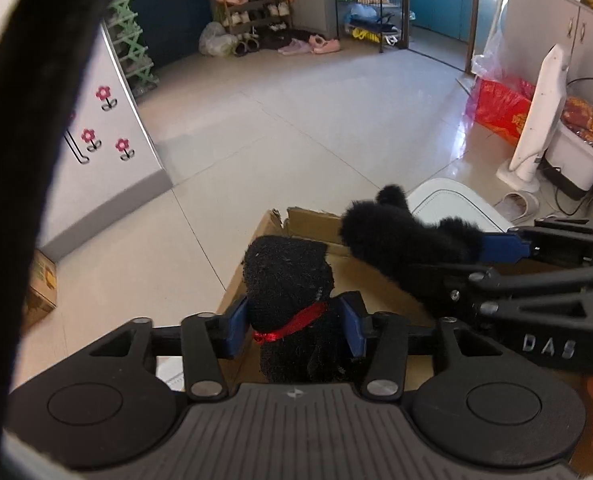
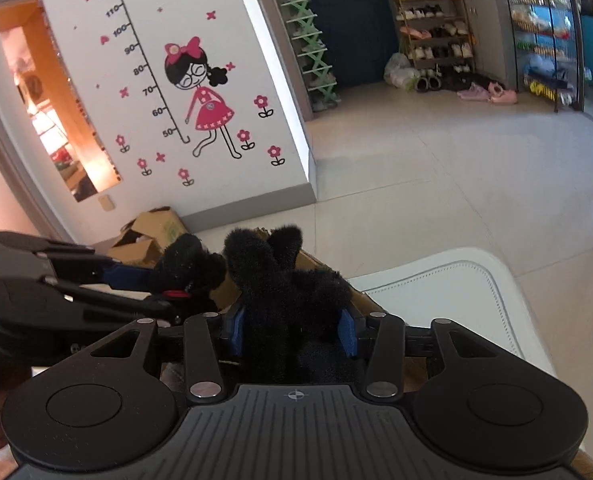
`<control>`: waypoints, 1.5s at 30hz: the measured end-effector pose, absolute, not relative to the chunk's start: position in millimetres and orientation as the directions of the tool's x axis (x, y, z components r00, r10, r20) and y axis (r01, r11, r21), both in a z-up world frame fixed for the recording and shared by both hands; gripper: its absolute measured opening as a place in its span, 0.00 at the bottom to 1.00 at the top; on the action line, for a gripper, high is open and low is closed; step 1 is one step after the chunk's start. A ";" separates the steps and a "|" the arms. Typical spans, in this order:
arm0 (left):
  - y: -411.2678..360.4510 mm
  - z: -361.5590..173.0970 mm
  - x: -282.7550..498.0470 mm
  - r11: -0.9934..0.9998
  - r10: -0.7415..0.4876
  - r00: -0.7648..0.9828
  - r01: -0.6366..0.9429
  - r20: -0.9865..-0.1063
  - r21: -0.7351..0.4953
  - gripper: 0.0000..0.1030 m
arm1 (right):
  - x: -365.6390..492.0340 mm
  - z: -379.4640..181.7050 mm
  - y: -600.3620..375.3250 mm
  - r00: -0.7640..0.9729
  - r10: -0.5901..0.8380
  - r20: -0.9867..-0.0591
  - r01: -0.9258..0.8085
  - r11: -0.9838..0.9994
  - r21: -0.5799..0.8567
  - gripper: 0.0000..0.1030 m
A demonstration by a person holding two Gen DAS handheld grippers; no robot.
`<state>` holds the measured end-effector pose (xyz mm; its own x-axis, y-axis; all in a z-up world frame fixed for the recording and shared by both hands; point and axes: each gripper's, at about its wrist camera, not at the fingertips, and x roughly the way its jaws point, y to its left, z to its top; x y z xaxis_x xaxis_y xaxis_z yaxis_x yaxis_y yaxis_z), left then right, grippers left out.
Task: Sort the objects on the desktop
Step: 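Drop both black plushes into the box by opening both tools, then move both open tools back to the remaining toys on the table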
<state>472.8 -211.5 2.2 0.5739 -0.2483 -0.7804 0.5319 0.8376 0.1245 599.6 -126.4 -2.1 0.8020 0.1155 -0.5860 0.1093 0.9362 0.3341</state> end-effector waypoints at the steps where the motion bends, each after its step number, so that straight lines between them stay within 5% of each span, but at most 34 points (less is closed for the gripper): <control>1: -210.8 6.5 472.6 0.841 -0.247 0.591 0.524 -0.768 0.133 0.47 | 597.6 -1.2 -126.9 0.808 0.111 -0.579 0.110 0.937 0.332 0.59; 5: -200.5 22.0 467.6 0.870 -0.204 0.666 0.459 -0.718 0.178 0.82 | 590.6 7.7 -131.2 0.821 0.102 -0.561 0.116 0.933 0.339 0.67; 15: -134.6 53.2 404.0 0.885 -0.340 0.633 0.466 -0.695 -0.007 0.81 | 510.5 50.3 -108.8 0.838 0.204 -0.506 -0.014 0.935 0.353 0.69; 23: -26.6 80.3 287.0 0.905 -0.401 0.706 0.405 -0.584 -0.132 0.87 | 373.8 75.7 -65.9 0.854 0.283 -0.436 -0.151 0.938 0.312 0.75; 34: -3.2 12.2 141.4 0.925 -0.361 0.668 0.344 -0.651 -0.160 0.89 | 258.7 26.4 -0.1 0.842 0.290 -0.455 -0.165 0.941 0.294 0.80; 40: -16.1 -3.7 105.9 0.935 -0.333 0.676 0.326 -0.658 -0.138 0.89 | 216.4 9.6 33.8 0.875 0.241 -0.420 -0.215 0.970 0.109 0.80; 45: -25.7 -25.0 70.8 0.940 -0.333 0.675 0.297 -0.658 -0.170 0.90 | 197.5 1.3 43.9 0.866 0.264 -0.425 -0.243 0.965 0.102 0.80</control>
